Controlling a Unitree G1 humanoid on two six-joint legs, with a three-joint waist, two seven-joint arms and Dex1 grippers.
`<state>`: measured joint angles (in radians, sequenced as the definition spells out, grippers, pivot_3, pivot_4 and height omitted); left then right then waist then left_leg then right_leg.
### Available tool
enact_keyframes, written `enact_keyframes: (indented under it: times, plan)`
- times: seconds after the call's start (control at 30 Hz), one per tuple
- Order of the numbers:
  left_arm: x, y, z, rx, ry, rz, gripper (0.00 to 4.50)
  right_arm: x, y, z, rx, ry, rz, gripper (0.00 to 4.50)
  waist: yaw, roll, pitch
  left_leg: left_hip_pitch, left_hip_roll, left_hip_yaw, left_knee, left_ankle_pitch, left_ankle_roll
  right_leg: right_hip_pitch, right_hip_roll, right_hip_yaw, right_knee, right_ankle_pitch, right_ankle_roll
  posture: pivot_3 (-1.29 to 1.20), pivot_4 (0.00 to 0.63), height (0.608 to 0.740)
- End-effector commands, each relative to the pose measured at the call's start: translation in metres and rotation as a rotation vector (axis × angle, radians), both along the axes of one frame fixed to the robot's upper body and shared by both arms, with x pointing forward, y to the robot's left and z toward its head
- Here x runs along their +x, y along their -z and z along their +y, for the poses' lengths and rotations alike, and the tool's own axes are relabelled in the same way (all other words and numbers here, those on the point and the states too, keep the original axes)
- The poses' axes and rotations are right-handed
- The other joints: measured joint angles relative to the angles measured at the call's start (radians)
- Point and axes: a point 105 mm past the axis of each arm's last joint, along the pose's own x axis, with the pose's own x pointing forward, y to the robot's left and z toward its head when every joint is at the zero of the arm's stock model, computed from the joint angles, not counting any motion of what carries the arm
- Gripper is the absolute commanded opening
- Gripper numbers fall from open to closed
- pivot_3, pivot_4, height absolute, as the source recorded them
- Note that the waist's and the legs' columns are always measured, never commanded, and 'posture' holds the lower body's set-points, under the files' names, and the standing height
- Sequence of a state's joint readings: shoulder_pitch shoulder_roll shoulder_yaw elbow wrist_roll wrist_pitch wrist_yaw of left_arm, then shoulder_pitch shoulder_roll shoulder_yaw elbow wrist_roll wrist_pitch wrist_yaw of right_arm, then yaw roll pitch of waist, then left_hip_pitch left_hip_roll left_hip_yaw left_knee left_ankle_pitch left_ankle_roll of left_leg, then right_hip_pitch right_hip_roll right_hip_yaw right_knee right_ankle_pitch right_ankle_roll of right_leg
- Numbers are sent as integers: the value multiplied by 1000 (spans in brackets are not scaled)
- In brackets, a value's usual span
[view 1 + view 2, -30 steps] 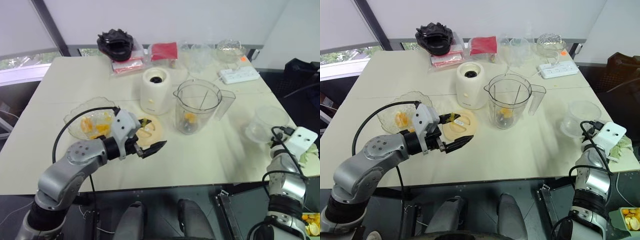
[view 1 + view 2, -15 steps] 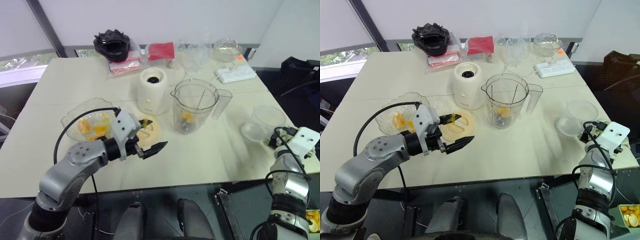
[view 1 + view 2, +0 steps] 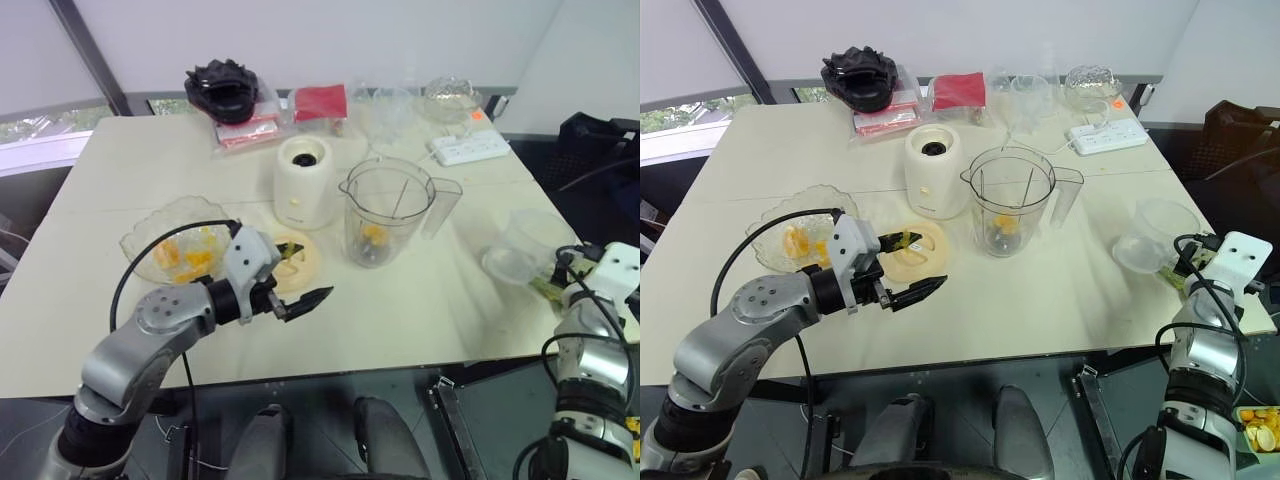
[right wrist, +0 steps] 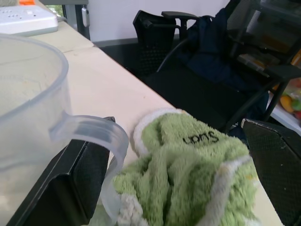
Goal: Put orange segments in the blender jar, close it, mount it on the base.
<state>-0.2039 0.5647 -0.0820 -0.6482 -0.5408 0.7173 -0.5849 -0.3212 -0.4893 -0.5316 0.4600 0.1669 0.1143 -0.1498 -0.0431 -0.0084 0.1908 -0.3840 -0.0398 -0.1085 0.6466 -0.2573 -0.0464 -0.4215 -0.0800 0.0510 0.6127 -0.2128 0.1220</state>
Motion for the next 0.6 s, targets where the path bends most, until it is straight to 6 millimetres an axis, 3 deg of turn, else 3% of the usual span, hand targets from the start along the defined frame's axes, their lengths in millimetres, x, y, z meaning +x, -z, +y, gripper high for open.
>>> enact_keyframes:
  times: [0.03,0.13,0.23,0.3,0.47,0.6]
  plan:
    - [-2,-9,-3,-4,14,-45,4500,4,-8,-5,-33,-1,-9,4450,0,0,0,0,0,0,0,0,0,0,0,0,0,0,0,0,150,740]
    - [-1,-7,-1,-1,9,-43,4500,7,-6,-4,-30,-10,-5,4450,0,0,0,0,0,0,0,0,0,0,0,0,0,0,0,0,150,740]
    - [0,-3,1,2,2,-42,4500,10,-5,0,-26,-24,-8,3627,-1,0,0,0,0,0,0,0,0,0,0,0,0,0,0,0,150,740]
    - [1,-2,2,3,-1,-43,4500,11,-3,2,-26,-32,-9,2753,-1,0,0,0,0,0,0,0,0,0,0,0,0,0,0,0,150,740]
    - [0,1,5,3,-4,-48,4500,10,0,7,-19,-40,-11,55,5,0,0,-1,0,0,0,0,0,0,0,0,0,0,0,0,150,740]
    - [2,2,8,7,-11,-53,4500,11,1,13,-11,-60,-18,55,15,-2,0,1,0,-2,1,0,0,3,0,-1,-1,0,0,0,150,740]
